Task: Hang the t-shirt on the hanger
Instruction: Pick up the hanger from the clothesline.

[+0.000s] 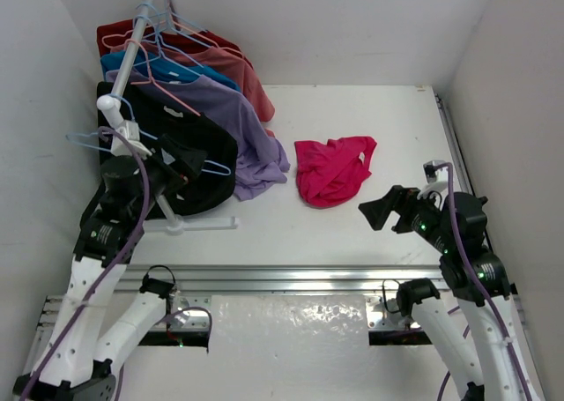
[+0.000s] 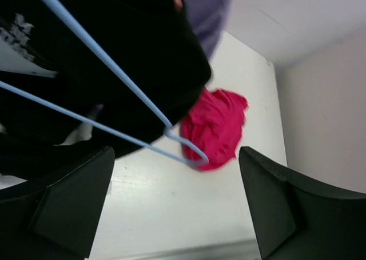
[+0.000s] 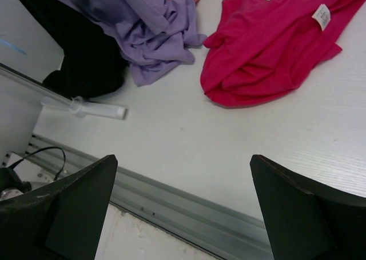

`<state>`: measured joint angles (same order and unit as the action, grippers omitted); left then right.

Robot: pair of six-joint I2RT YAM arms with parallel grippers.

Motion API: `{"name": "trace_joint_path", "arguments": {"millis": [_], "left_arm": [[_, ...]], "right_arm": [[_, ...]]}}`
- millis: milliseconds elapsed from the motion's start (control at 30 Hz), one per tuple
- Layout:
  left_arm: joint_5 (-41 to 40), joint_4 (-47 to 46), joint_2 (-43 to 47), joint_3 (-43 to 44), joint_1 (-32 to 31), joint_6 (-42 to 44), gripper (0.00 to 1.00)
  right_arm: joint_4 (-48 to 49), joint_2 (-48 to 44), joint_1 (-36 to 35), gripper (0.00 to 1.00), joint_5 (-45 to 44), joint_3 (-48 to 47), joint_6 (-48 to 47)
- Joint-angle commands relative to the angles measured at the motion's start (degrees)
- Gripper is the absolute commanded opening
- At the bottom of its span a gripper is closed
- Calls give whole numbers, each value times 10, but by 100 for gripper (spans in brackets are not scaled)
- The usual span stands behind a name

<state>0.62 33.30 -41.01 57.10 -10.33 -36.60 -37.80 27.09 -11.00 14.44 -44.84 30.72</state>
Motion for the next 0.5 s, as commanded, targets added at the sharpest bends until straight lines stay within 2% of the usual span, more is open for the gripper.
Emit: {"name": "trace_joint_path", "arguments": {"millis": [0, 133, 200, 233, 400, 467], "left_arm": [[-112, -46, -37, 10, -1, -39, 87], [-172, -75, -72, 10, -4, -46, 71], [-195, -79, -94, 21, -4, -49, 67], [-193, -89, -99, 20, -4, -47, 60], [-190, -98, -126, 42, -9, -51, 37], [-188, -100, -122, 45, -13, -51, 21]], "right_arm": [[49, 5, 2, 99, 29, -9, 17], [51, 5, 2, 99, 32, -10, 13], [50, 7, 2, 99, 32, -11, 8], [49, 6, 2, 99, 32, -10, 7], [59, 5, 2, 99, 33, 1, 5], [61, 7, 2, 99, 35, 3, 2]]}}
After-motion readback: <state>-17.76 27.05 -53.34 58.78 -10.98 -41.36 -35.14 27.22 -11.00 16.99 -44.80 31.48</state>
